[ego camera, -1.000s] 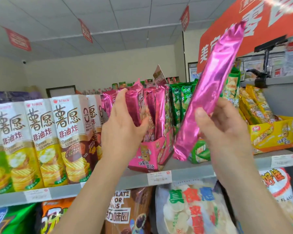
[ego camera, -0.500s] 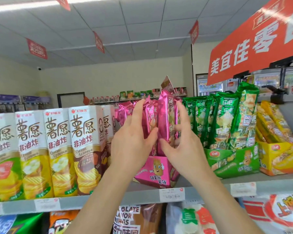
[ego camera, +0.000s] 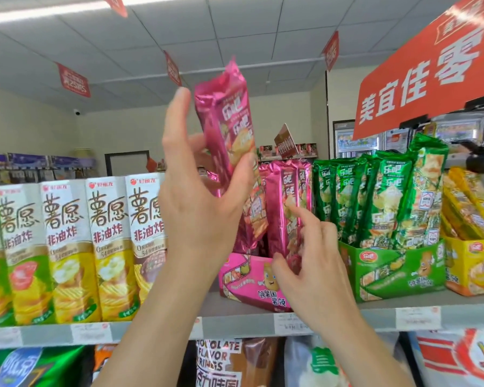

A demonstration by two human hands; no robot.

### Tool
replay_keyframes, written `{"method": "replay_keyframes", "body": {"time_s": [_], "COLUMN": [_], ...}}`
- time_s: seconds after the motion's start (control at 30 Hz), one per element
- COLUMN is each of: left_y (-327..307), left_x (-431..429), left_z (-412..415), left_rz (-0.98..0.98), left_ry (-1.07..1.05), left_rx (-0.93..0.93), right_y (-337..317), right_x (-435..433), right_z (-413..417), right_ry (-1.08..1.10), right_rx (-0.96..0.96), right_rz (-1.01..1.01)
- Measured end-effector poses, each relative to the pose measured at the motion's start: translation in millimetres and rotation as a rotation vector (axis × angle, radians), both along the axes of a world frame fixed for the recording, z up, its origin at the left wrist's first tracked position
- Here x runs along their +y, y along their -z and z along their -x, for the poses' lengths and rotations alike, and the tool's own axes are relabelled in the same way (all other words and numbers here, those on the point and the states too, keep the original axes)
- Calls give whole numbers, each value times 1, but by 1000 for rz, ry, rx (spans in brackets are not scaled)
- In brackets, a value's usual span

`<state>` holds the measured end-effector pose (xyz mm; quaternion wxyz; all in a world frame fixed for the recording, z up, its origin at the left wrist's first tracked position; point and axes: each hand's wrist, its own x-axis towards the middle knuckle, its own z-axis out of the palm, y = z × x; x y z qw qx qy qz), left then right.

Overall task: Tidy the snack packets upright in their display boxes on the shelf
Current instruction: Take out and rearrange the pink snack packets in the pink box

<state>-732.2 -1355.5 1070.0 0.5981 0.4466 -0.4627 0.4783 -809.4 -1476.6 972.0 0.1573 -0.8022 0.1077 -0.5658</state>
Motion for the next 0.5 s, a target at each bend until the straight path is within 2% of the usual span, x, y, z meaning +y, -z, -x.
{"method": "replay_keyframes", "body": {"time_s": [0.13, 0.23, 0.3, 0.33, 0.4, 0.5], "left_y": [12, 28, 42, 50, 65, 83], "left_x": [17, 21, 20, 20, 19, 15], "left_z": [10, 15, 17, 18, 20, 22], "left_rz": [89, 21, -9, -13, -26, -55], "left_ry": [165, 412, 512, 556, 661, 731], "left_rx": [-34, 146, 332, 422, 564, 696], "right_y": [1, 10, 8, 0, 18, 25], "right_x": [7, 14, 23, 29, 35, 50], "right_z": [4, 21, 30, 28, 39, 51], "right_ry": [47, -33, -257, -378, -725, -900], "right_rx": [-54, -200, -236, -154, 181, 269], "right_rz": [-40, -106, -301, -456, -587, -758]}}
